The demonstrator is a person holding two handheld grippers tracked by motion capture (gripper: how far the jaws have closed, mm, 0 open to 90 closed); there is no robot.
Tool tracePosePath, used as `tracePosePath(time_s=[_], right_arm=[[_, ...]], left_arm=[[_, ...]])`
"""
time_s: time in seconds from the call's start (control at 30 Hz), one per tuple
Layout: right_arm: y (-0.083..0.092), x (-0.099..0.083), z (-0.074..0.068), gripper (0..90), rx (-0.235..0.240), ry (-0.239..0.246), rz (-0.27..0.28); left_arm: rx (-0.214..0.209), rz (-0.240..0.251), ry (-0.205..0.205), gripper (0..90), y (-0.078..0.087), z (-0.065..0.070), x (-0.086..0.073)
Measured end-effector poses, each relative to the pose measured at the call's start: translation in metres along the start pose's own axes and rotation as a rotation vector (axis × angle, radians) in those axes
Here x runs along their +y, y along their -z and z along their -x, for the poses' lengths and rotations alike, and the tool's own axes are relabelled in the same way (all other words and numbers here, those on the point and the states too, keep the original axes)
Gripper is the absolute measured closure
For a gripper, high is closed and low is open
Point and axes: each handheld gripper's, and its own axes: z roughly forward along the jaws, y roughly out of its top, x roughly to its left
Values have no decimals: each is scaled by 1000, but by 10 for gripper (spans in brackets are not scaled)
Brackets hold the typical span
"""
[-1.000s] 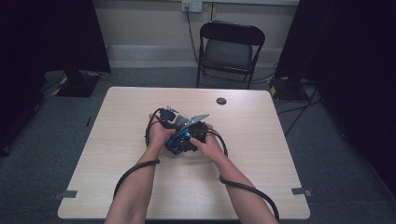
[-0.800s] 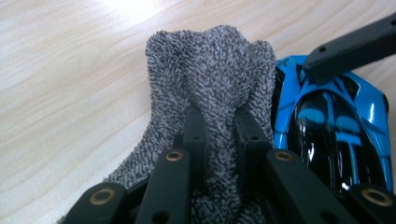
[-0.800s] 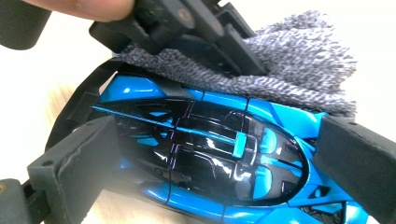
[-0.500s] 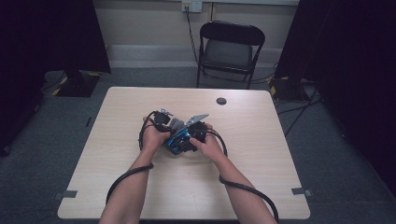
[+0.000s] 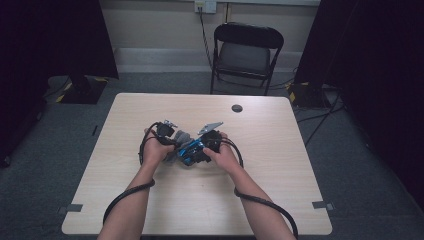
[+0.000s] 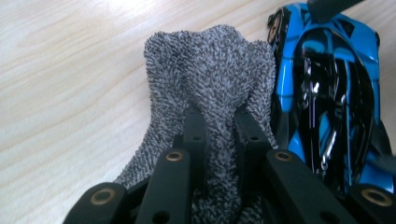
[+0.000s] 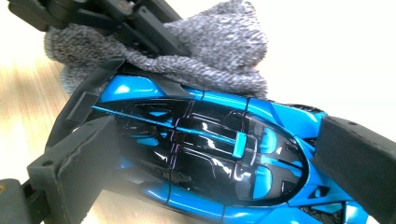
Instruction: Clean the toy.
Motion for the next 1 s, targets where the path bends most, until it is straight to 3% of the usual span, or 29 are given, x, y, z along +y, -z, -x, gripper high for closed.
tracePosePath(time_s=[0.5, 1.0], right_arm=[[0, 1, 0, 0, 0, 0, -6], [0, 0, 0, 0, -1, -1, -2]], left_arm=[[0, -14, 31, 777, 21, -4, -24], [-18, -8, 49, 778, 38, 3, -47]])
